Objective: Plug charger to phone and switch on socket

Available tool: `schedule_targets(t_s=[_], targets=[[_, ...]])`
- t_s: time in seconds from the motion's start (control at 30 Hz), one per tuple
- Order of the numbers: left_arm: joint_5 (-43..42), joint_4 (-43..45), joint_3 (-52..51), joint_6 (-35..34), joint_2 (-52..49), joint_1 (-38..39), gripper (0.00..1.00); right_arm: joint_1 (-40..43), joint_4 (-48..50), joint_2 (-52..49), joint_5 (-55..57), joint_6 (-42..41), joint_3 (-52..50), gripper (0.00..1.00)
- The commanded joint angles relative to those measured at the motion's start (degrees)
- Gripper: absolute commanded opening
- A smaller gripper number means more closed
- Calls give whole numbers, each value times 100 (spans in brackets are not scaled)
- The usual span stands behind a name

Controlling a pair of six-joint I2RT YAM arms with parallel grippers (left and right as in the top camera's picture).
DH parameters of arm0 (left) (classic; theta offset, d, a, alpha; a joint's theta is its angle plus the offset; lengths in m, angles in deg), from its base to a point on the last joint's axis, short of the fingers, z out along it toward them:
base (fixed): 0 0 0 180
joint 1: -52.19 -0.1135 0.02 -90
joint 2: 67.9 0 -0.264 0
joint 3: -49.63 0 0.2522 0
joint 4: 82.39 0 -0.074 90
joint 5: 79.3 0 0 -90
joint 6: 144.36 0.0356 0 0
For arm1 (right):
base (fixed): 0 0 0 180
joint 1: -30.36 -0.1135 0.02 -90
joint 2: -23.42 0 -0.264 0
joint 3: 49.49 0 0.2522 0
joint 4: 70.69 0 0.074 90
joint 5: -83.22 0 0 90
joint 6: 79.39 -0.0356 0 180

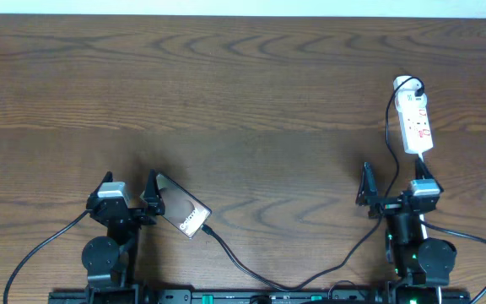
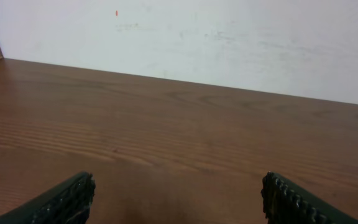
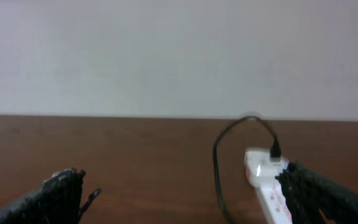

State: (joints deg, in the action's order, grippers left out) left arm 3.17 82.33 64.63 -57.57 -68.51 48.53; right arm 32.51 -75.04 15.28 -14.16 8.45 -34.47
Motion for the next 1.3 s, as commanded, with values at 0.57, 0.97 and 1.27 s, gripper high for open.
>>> schedule_targets(t_s=[0.57,0.97,1.27], targets=[[-37,-190,-101,-33,37,-28,86,-358,-1368,785,531,-57,-94,99],[-37,-190,-101,-33,37,-28,86,-365,-1368,782,533,-57,-94,99],[-37,-190,-101,-33,37,-28,86,-365,-1368,782,533,-57,-94,99]])
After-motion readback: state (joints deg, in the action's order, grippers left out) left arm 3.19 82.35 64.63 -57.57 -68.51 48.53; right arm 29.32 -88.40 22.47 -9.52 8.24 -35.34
